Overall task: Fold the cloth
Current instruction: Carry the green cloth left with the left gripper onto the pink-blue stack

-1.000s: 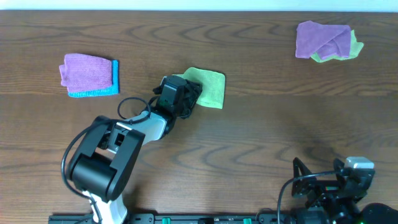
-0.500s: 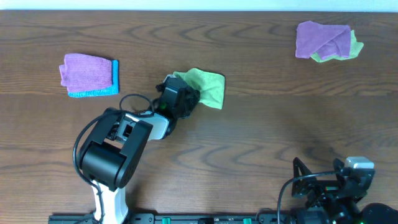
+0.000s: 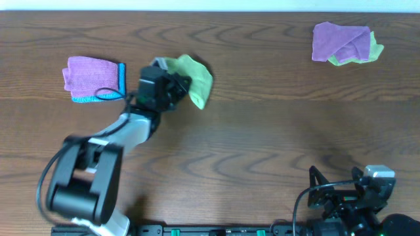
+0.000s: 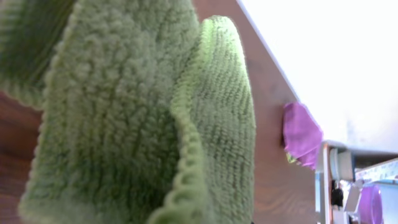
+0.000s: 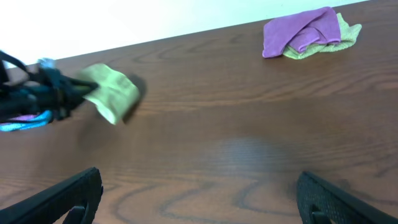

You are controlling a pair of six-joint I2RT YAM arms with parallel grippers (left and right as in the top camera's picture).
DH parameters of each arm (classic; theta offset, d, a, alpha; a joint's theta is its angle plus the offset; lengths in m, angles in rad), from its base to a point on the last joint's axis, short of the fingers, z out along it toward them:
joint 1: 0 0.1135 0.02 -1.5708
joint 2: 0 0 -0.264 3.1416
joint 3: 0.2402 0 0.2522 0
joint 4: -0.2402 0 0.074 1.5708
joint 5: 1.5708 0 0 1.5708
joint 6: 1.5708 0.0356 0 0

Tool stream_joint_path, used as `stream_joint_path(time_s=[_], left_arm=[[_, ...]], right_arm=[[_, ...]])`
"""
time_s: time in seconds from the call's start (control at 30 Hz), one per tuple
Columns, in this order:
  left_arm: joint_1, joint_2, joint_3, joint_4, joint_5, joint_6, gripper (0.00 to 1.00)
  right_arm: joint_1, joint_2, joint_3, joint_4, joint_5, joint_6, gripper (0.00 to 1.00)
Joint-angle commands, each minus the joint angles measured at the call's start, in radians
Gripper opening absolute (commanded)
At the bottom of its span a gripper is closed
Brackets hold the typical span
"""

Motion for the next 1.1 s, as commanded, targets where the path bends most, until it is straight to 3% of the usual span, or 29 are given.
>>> stream_joint_path(time_s=[0.0,0.43,1.07], left_arm=[[0.05,-0.084,0.012,-0.042,0.022,0.074,0.06],[0.307,-0.174,0.133,-0.259,0.066,0.18,0.06],[0.528,-0.103,0.148,-0.244,0.016,0.219,0.06]], right_arm=[[-0.008,-0.002,-0.005,-0.001,0.011,0.013,0.99],[-0.008,-0.002,-0.005,-0.001,0.01,0.013,0.99],[-0.008,-0.002,-0.005,-0.001,0.01,0.013,0.99]])
